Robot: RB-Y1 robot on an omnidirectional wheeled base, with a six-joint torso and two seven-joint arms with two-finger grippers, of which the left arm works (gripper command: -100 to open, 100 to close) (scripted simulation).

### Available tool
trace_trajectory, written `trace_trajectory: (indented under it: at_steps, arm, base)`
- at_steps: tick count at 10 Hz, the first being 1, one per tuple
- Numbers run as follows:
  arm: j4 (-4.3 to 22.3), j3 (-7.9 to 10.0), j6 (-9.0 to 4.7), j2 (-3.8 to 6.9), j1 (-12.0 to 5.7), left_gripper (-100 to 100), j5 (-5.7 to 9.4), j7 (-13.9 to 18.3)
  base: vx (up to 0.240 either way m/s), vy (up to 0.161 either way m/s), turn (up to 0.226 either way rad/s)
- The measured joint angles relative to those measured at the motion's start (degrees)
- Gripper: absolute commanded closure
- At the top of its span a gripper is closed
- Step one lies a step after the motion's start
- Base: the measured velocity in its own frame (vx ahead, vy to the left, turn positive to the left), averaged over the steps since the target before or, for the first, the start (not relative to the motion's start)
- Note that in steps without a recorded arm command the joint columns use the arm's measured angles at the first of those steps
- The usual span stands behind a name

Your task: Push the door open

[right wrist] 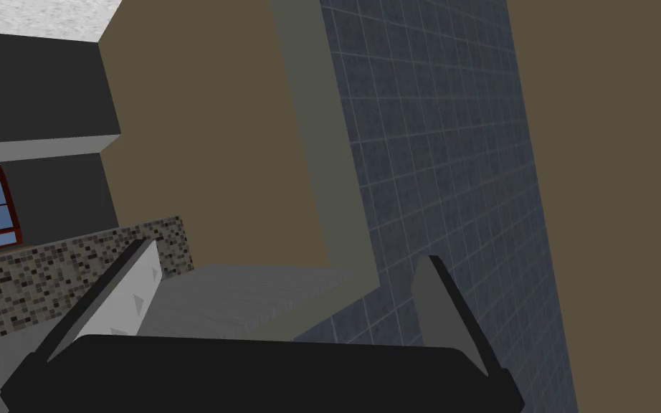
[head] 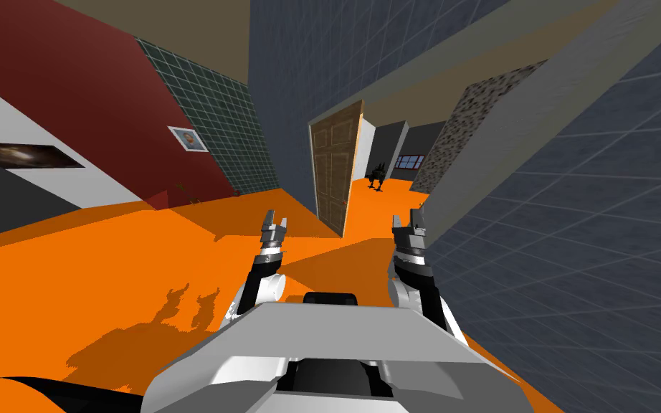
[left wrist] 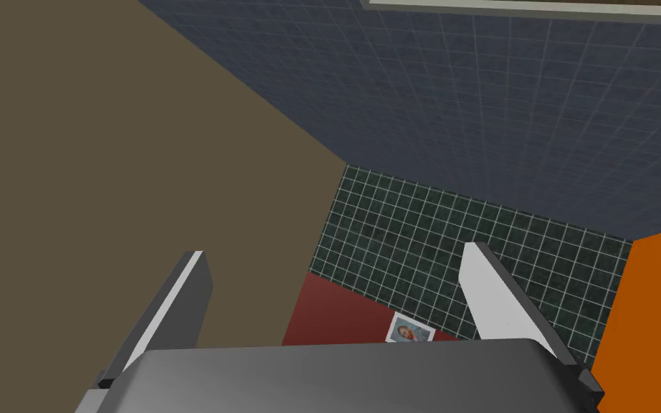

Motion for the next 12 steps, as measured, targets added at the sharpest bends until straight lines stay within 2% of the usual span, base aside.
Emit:
trace_trajectory:
  at_steps: [1,2,3,6,9,12]
  arm:
    - [1.08,-0.20,-2.21,0.23,-0.03,-100,0.02,0.28]
    - [1.40,-0.26,-1.13,0.51,-0.53,-100,-0.13,0.21]
    - [2.67,-0.32,-0.97,1.01,-0.91,-100,-0.21,0.29]
    - [6.64,-1.02,-1.82,2.18,-2.45,-100,-0.68,0.59]
    - [11.00,-1.80,-3.50,3.42,-3.38,-100,-1.08,1.16]
    - [14.26,-2.16,-4.30,4.41,-4.58,-100,-1.30,1.76]
  base:
    - [0.079,-0.006,-0.040]
    - [0.104,-0.009,-0.066]
    - [0.131,-0.010,-0.068]
    - [0.164,0.009,-0.091]
    - [0.141,-0.001,-0.073]
    - [0.091,0.006,-0.063]
